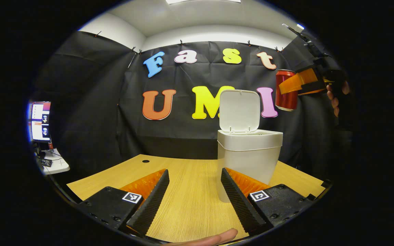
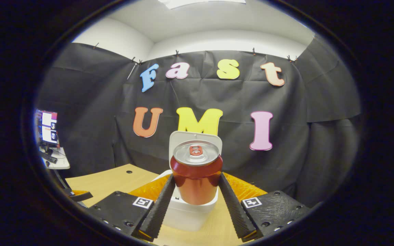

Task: Press the lid of the desktop garbage bin to open it, pick up the crumpled paper on the desktop and throw it into the bin, then pick up the pop can on the desktop and drop it into the bin, and finally close the garbage bin lid.

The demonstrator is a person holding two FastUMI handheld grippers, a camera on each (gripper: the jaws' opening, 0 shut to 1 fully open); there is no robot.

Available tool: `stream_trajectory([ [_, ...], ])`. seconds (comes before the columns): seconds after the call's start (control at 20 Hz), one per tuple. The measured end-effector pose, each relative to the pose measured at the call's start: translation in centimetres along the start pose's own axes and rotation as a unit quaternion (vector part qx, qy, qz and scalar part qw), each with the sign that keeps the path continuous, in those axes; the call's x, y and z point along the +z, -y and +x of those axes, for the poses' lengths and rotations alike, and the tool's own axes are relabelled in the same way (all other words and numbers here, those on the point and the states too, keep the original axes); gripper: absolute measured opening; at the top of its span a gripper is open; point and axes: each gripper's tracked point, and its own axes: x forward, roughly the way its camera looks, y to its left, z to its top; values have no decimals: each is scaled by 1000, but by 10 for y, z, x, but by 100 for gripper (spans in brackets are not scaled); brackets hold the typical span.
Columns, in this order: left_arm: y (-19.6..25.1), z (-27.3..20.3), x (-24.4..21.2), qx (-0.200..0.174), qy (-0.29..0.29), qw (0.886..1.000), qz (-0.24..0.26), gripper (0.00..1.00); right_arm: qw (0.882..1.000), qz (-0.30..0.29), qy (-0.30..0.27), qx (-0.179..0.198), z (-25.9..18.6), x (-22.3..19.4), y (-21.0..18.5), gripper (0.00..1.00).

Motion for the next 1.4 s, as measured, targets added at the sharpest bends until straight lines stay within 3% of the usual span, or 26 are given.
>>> stream_trajectory([
  [0.25, -8, 1, 1, -2, -3, 1000, -19, 98, 999, -21, -34, -12, 59, 7, -8, 80],
  [0.6, -11, 6, -8, 2, -19, 1000, -11, 98, 990, 17, -139, 5, 133, -40, -56, 80],
  [0.7, -12, 6, -9, 4, -23, 1000, -12, 98, 988, 10, -152, -13, 150, -47, -56, 80],
  [0.85, -15, 5, -10, 9, -23, 1000, -10, 94, 986, 2, -162, -35, 164, -56, -55, 80],
  [0.9, -17, 5, -11, 14, -25, 1000, -7, 98, 985, 8, -164, -41, 166, -60, -51, 80],
  [1.15, -15, 5, -10, 15, -25, 1000, -2, 98, 982, 18, -178, -59, 168, -68, -40, 80],
  [1.2, -16, 5, -10, 15, -24, 1000, 1, 94, 982, 20, -174, -69, 166, -67, -34, 81],
  [1.3, -14, 5, -10, 16, -25, 1000, 5, 98, 983, 28, -163, -75, 164, -58, -30, 81],
  [1.4, -15, 3, -10, 20, -24, 999, 10, 98, 984, 35, -150, -85, 160, -49, -23, 90],
])
